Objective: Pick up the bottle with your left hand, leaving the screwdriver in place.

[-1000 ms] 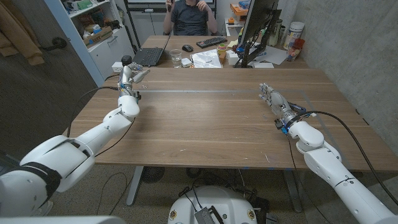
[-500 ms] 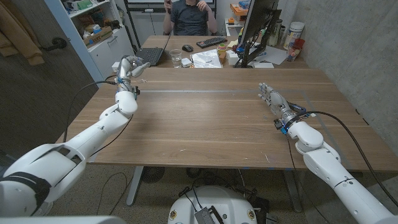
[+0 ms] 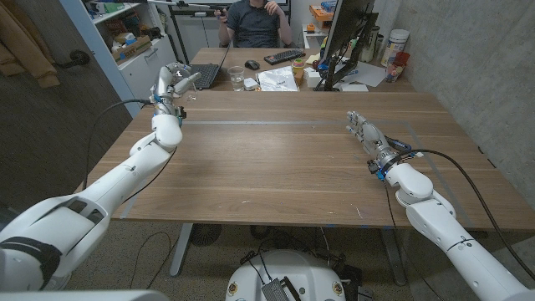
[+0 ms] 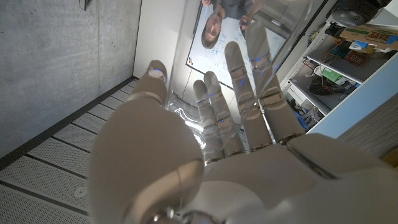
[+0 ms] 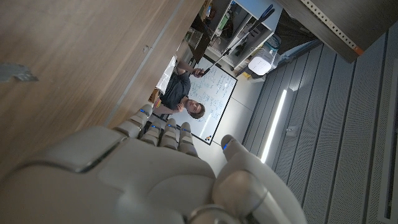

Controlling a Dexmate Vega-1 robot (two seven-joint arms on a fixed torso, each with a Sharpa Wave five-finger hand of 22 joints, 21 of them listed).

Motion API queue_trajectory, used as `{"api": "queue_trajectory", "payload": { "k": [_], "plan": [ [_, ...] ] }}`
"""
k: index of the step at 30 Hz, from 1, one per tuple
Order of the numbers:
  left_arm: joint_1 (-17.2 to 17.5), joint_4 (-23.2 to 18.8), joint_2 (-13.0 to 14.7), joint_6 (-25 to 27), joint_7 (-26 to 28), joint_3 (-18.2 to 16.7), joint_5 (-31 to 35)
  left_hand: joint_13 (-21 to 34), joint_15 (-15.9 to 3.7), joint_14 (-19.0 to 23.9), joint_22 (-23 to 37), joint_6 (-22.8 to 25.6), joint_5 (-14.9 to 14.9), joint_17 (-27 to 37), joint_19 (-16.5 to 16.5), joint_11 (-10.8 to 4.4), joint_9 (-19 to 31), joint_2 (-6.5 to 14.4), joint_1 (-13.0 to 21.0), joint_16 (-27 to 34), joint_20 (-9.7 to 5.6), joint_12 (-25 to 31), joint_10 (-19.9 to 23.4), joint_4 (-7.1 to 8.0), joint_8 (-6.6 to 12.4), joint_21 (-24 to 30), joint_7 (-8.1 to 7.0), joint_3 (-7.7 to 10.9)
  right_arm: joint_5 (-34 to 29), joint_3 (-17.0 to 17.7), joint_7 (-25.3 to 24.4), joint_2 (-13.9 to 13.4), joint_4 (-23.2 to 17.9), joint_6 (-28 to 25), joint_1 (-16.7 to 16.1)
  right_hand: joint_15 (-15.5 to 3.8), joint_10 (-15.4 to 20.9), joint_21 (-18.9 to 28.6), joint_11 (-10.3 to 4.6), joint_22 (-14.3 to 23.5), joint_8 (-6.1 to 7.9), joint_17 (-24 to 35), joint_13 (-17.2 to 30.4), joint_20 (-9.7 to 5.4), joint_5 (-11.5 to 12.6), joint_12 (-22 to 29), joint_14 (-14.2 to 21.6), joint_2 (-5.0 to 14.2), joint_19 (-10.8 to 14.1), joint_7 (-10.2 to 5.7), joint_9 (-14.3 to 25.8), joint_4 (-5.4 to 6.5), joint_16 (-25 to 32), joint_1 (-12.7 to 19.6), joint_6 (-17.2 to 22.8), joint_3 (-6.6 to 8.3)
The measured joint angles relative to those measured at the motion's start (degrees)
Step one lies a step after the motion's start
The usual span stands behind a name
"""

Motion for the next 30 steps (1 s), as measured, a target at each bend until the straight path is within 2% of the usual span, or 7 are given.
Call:
{"api": "queue_trajectory", "payload": {
  "k": [30],
  "plan": [
    [2.45, -5.66, 0.59, 1.52, -0.85, -3.85, 0.96, 3.67, -0.05, 0.78, -0.55, 0.30, 0.00, 0.80, -0.31, 0.21, 0.10, 0.03, -0.03, -0.89, -0.31, 1.72, 0.23, 0.34, 1.65, 2.07, 0.29, -0.46, -0.03, 0.07, -0.20, 0.05, -0.12, 1.36, -0.62, 0.00, 0.00, 0.00, 0.00, 0.00, 0.00, 0.00, 0.00, 0.00, 0.00, 0.00, 0.00, 0.00, 0.00, -0.21, 0.00, 0.00, 0.00, 0.00, 0.21, 0.00]
  ]
}}
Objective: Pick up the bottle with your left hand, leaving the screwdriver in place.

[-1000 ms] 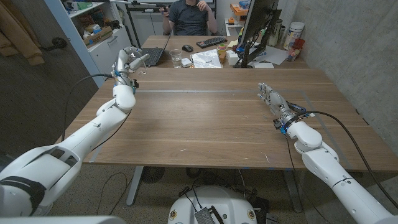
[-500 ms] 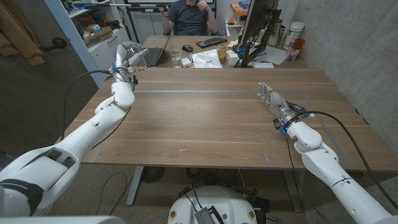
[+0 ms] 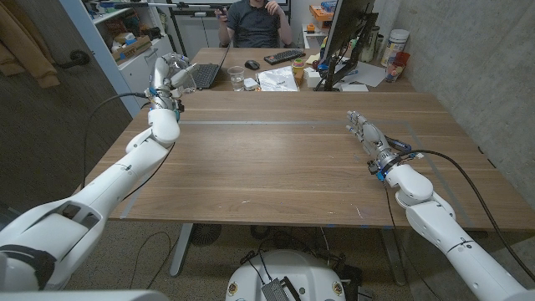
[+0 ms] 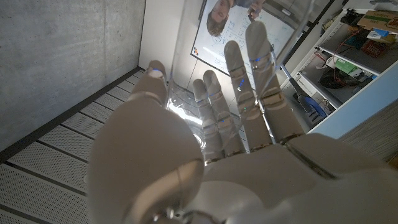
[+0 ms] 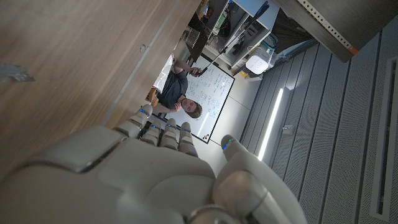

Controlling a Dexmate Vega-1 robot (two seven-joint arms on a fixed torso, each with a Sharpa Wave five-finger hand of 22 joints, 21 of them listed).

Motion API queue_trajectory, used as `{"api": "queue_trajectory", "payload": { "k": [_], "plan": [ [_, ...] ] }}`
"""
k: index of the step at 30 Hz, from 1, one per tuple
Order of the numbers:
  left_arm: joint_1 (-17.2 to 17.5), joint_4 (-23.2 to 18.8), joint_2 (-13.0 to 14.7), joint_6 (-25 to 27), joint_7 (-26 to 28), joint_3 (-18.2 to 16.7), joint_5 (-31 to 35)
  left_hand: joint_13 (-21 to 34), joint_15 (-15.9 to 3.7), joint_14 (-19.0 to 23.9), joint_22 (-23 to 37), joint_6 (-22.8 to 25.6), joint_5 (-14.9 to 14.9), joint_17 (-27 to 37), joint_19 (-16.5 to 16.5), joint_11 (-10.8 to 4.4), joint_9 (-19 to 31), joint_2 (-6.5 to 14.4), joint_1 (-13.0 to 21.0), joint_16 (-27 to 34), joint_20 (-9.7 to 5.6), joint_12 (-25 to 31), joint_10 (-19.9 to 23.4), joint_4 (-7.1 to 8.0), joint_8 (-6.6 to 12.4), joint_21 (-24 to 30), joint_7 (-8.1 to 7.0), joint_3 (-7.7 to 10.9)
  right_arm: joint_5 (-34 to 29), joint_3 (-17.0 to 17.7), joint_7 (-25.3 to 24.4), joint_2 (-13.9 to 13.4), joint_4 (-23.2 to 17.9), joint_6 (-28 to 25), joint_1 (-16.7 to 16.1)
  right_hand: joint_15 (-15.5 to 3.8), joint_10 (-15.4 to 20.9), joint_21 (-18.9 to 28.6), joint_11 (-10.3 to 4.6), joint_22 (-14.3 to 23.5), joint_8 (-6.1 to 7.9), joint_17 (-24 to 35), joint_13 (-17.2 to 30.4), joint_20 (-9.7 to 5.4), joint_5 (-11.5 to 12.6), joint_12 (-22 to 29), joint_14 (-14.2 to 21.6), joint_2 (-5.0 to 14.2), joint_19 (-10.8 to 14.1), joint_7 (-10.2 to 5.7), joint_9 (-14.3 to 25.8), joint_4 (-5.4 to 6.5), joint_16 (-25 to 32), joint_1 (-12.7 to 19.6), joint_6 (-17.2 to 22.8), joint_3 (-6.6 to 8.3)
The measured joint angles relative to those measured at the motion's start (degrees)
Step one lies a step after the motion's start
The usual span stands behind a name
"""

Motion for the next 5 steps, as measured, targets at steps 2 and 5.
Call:
{"api": "queue_trajectory", "payload": {
  "k": [2, 5],
  "plan": [
    [0.11, -0.21, 0.00, 0.25, -0.04, -0.20, 0.03, 0.12, 0.00, 0.00, 0.00, 0.00, 0.00, 0.00, 0.00, 0.00, 0.00, 0.00, 0.00, 0.00, 0.00, 0.32, 0.00, 0.00, 0.01, 0.21, 0.00, 0.00, 0.04, 0.03, -0.11, -0.02, -0.09, 0.03, -0.08, 0.00, 0.00, 0.00, 0.00, 0.00, 0.00, 0.00, 0.00, 0.00, 0.00, 0.00, 0.00, 0.00, 0.00, 0.02, 0.00, 0.00, 0.00, 0.00, 0.02, 0.00],
    [0.19, -0.34, 0.01, 0.34, -0.14, -0.31, 0.05, 0.38, 0.08, 0.10, 0.00, 0.12, 0.00, 0.00, 0.01, 0.00, 0.00, 0.00, 0.00, 0.00, 0.00, 0.45, 0.00, 0.00, 0.01, 0.24, 0.12, 0.00, 0.06, 0.06, -0.15, -0.03, -0.12, 0.06, -0.13, 0.00, 0.00, 0.00, 0.00, 0.00, 0.00, 0.00, 0.00, 0.00, 0.00, 0.00, 0.00, 0.00, 0.00, 0.32, 0.00, 0.00, 0.00, 0.00, 0.31, 0.00]
  ]
}}
